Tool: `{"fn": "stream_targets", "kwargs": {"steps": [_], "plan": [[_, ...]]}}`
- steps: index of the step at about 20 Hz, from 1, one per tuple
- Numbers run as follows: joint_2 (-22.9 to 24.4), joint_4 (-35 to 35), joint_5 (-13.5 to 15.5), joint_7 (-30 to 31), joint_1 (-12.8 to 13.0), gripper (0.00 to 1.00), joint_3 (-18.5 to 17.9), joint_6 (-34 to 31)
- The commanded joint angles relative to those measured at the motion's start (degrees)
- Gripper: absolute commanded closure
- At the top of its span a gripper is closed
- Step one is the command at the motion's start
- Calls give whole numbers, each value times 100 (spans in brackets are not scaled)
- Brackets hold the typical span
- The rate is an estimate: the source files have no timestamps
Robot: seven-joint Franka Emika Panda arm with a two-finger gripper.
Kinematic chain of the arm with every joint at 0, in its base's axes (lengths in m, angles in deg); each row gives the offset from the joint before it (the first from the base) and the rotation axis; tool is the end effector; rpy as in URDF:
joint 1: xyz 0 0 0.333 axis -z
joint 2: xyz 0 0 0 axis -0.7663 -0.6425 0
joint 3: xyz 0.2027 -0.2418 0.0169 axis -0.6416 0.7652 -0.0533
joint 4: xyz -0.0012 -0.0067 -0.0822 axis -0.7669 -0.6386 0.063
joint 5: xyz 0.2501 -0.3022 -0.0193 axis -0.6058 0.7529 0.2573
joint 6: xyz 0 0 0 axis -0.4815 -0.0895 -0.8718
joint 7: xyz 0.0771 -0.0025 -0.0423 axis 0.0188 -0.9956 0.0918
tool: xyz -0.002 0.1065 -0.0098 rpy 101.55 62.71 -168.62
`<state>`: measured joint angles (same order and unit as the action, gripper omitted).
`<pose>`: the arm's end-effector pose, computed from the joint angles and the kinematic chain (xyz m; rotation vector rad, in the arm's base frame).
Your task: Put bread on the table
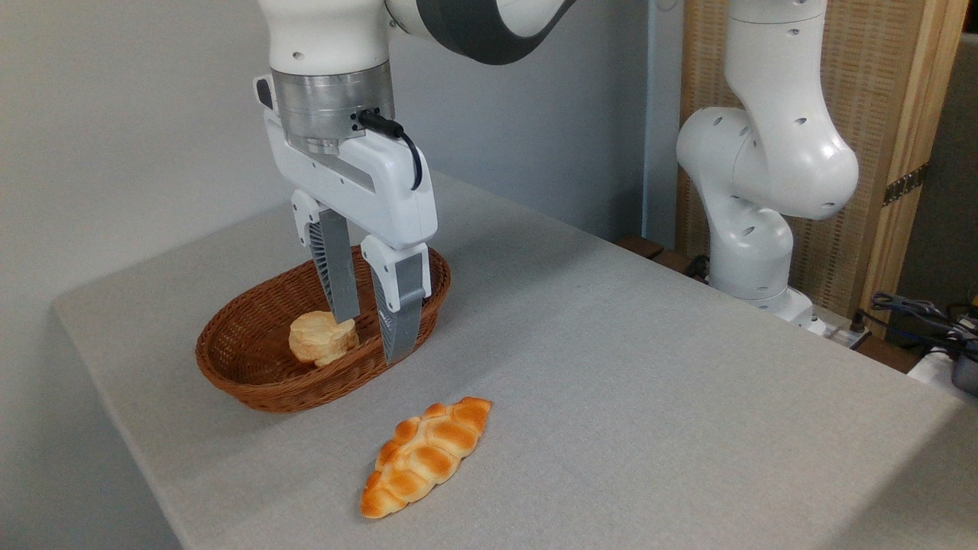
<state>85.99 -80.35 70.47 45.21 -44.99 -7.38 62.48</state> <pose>0.5778 -0.0162 0.5692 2.9134 -1.1626 0.1663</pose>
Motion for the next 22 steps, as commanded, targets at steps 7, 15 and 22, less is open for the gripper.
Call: {"fn": "stream_targets", "kwargs": {"steps": [7, 15, 22], "plan": [[-159, 18, -61, 53, 51, 0, 218, -127], [-449, -70, 175, 950, 51, 0, 965, -31], [-765, -88, 879, 941, 59, 0, 1334, 417]]}}
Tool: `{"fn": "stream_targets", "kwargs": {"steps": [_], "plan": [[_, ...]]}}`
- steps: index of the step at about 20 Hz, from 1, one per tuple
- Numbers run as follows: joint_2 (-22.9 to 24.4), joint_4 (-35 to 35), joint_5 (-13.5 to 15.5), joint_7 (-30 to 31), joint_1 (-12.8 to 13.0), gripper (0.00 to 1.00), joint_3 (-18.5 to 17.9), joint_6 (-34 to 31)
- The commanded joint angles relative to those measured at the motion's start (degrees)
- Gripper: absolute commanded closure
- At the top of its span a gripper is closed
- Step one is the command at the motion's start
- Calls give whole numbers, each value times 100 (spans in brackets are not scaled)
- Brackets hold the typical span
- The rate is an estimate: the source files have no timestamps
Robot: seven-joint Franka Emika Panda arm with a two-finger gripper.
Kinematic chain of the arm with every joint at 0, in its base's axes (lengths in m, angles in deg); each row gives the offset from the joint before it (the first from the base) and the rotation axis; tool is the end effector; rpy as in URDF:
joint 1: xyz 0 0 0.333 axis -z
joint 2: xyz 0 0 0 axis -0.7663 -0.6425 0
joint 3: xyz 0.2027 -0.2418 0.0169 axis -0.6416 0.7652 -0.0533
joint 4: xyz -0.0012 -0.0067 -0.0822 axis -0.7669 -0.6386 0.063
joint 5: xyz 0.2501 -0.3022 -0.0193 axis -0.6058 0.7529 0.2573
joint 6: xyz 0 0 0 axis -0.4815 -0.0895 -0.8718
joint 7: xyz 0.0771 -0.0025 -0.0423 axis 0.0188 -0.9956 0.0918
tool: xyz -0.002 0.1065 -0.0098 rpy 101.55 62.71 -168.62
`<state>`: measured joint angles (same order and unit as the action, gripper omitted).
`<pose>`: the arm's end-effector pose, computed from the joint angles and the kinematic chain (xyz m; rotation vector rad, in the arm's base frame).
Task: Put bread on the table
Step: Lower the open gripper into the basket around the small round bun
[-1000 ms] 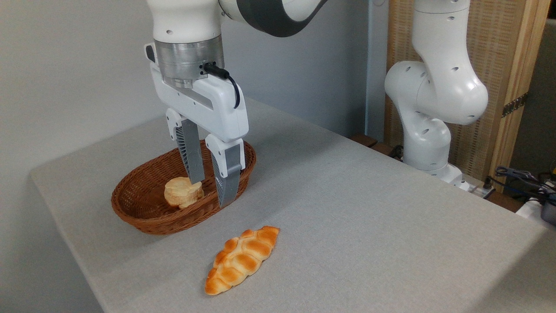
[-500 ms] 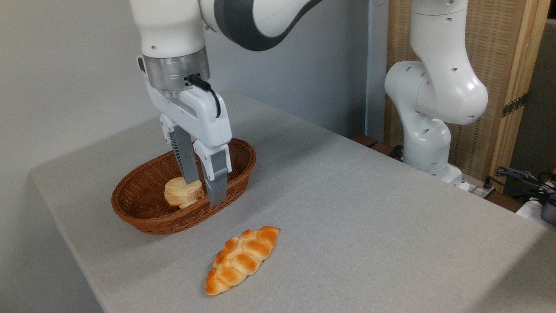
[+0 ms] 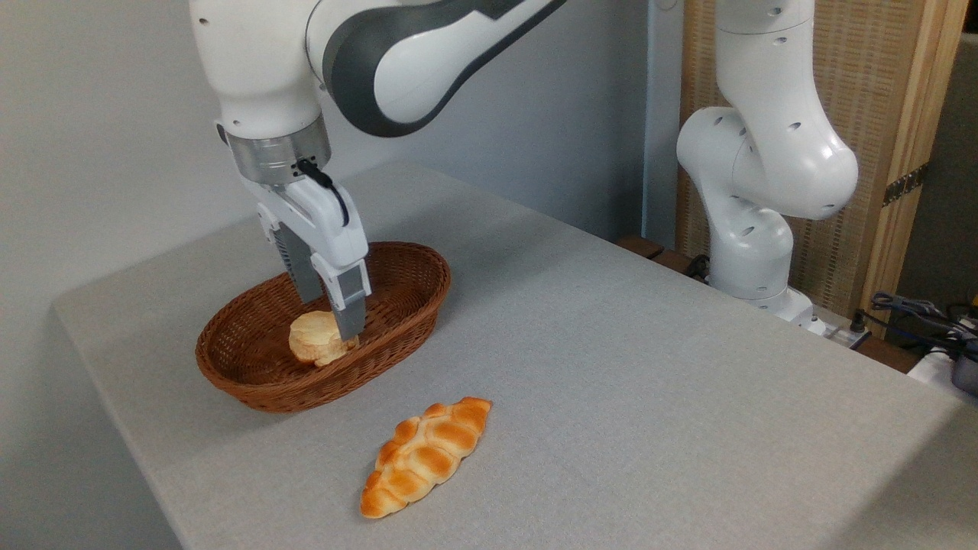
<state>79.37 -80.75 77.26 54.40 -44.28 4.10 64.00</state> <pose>0.5848 -0.1487 0.5017 2.7548 -1.1229 0.0497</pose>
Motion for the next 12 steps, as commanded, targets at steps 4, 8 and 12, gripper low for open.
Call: {"fn": "stream_targets", "kwargs": {"steps": [4, 8, 12], "plan": [[-323, -47, 191, 40, -11, 0, 432, 477], [-516, -47, 165, 13, -11, 0, 564, 653], [-561, -47, 120, -22, 24, 0, 564, 679]]}}
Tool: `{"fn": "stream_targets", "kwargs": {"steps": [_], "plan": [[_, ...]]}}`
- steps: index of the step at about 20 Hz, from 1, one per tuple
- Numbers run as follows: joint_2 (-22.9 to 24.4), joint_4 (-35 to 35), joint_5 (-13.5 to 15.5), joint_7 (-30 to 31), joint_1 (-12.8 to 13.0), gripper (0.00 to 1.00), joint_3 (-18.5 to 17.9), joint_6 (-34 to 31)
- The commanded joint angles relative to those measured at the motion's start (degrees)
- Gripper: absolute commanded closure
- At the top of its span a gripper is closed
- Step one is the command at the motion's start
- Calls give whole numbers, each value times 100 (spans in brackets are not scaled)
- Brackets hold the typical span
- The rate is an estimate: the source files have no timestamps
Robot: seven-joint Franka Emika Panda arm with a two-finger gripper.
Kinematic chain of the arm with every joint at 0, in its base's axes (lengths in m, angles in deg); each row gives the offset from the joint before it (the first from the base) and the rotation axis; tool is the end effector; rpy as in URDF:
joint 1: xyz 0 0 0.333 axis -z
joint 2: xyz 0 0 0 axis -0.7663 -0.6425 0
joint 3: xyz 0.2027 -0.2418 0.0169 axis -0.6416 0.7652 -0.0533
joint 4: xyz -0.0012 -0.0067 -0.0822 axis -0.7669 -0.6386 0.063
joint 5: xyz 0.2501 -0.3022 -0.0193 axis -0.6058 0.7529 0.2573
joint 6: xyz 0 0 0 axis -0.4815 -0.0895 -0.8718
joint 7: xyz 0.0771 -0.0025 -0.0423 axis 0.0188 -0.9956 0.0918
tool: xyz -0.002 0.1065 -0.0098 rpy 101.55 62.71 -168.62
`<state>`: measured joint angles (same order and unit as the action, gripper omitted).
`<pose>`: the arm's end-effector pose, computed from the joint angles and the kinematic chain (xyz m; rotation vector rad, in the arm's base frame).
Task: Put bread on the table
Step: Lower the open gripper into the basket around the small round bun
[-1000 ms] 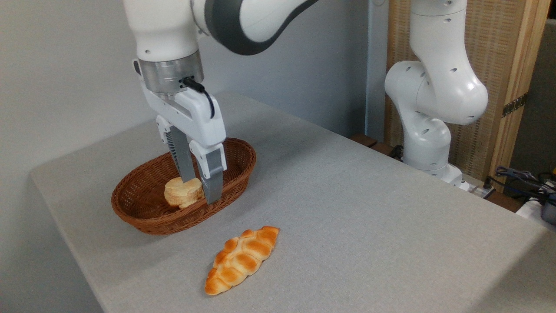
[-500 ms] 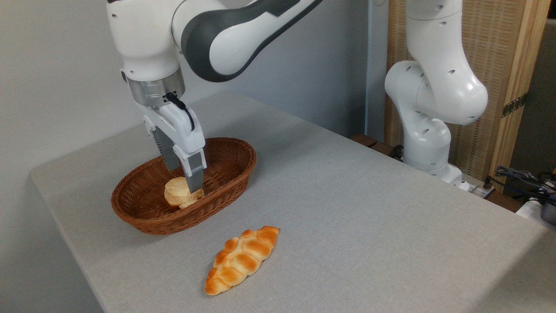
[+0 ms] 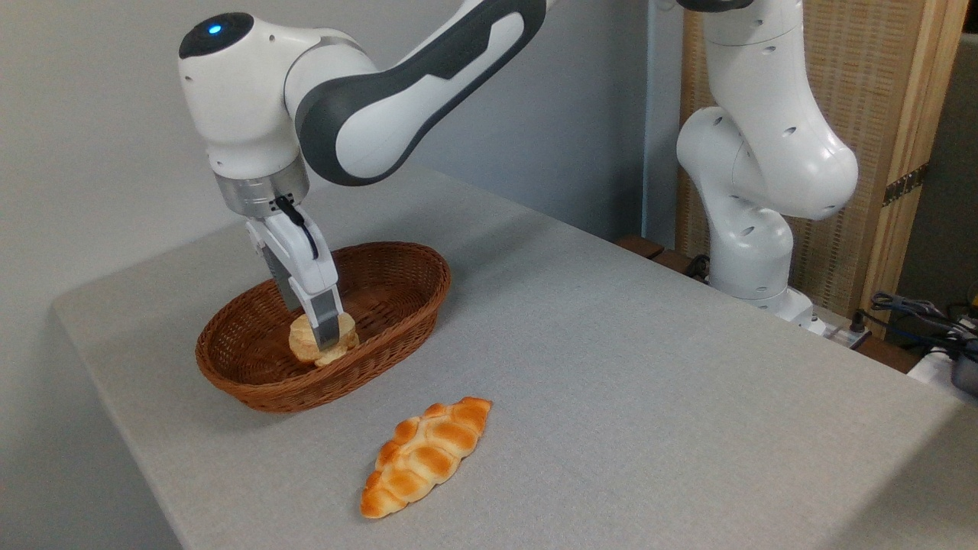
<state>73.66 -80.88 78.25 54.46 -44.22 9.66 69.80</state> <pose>0.5925 -0.2065 0.4514 2.6710 -1.2002 0.0500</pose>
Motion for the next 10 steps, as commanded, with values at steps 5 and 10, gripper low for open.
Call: {"fn": "stream_targets", "kwargs": {"steps": [5, 10], "plan": [[-183, -34, -267, -19, 97, 0, 17, 301], [-245, -34, -304, -19, 193, 0, 17, 301]]}}
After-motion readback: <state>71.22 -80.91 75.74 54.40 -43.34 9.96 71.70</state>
